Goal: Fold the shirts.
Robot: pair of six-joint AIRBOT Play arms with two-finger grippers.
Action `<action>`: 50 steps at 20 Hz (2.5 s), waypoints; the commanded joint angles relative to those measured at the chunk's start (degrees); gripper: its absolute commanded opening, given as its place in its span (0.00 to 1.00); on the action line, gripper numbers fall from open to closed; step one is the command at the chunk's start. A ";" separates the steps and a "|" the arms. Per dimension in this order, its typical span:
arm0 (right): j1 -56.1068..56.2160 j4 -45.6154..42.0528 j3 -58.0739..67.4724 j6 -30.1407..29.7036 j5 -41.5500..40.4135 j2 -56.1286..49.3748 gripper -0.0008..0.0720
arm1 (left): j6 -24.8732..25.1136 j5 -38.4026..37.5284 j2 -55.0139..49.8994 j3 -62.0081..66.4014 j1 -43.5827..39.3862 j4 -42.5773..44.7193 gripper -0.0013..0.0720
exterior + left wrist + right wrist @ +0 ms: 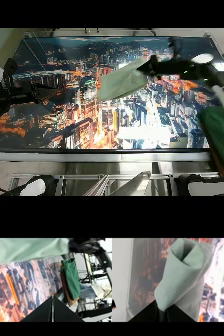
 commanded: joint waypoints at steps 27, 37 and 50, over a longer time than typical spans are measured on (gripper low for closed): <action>-66.60 -68.72 -21.92 30.34 28.55 26.82 0.98 | 1.97 2.91 0.02 0.07 -11.56 -2.47 0.03; -29.83 -40.65 -0.35 24.79 22.51 33.46 0.04 | -0.76 -4.33 2.47 11.82 -11.63 -2.54 0.03; 13.86 -45.81 -46.18 24.70 -3.56 61.44 0.04 | -15.02 5.68 49.40 -27.63 -11.56 18.05 0.04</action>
